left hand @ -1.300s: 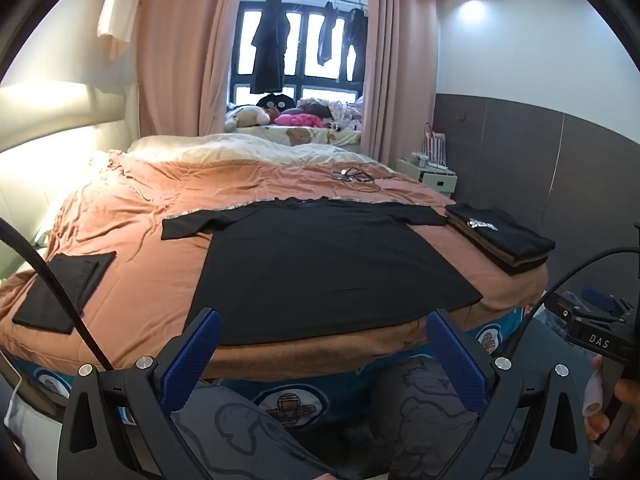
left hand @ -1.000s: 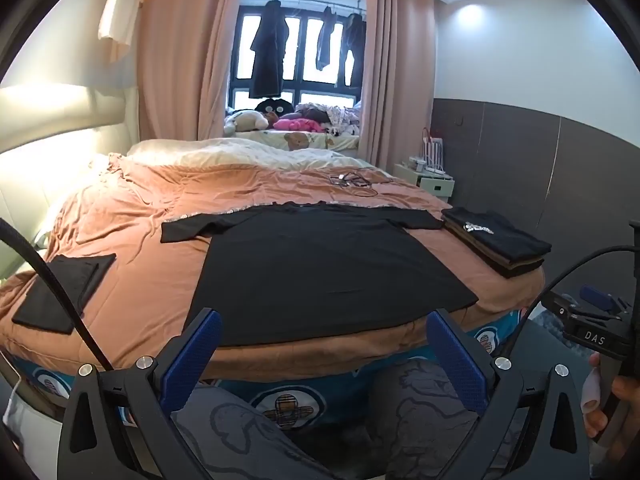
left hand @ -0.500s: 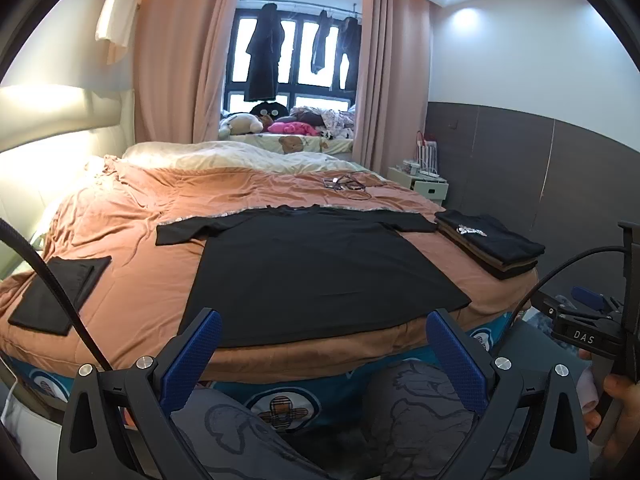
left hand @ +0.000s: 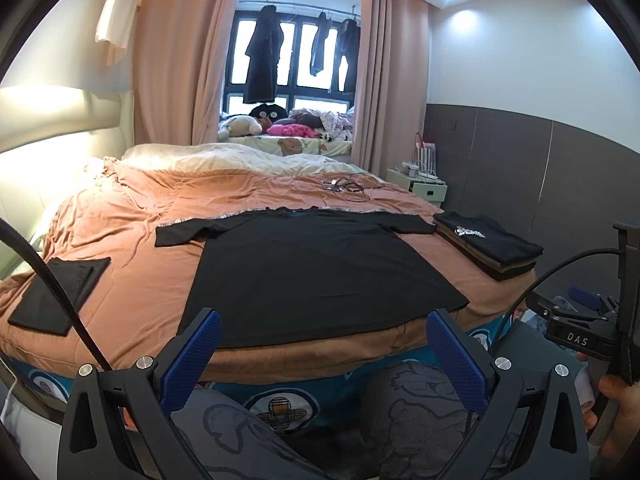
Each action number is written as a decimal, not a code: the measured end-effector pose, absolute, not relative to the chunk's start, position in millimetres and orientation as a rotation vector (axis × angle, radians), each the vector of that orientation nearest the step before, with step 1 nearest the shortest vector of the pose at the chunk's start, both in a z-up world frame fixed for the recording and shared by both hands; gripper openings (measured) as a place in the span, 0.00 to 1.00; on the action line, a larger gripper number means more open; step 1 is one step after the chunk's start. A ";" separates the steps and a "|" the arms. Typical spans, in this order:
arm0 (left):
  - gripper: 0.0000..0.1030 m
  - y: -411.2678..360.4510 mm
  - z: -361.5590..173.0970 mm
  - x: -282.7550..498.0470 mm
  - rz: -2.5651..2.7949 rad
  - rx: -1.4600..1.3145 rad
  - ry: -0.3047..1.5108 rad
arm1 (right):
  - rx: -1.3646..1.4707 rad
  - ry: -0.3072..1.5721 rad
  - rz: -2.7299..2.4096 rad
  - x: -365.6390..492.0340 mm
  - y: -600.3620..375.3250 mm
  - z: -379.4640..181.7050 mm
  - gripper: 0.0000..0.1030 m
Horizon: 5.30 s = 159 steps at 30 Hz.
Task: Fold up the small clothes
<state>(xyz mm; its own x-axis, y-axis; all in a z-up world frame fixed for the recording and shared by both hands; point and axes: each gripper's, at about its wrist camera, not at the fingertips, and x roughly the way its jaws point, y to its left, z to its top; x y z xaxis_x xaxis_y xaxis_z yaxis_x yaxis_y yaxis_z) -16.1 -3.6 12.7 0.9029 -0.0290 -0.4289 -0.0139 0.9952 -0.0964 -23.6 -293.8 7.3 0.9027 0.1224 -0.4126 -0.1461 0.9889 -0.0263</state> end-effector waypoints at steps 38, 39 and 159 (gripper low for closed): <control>1.00 -12.6 12.3 -21.4 -0.019 -0.092 0.433 | -0.056 0.424 0.132 -22.9 -293.1 1.0 1.00; 1.00 -13.4 12.3 -21.3 -0.019 -0.092 0.433 | -0.056 0.425 0.132 -22.6 -292.9 0.7 1.00; 0.06 471.6 -113.5 523.5 0.335 -0.458 0.867 | 0.012 1.030 0.897 623.9 144.2 -98.6 0.12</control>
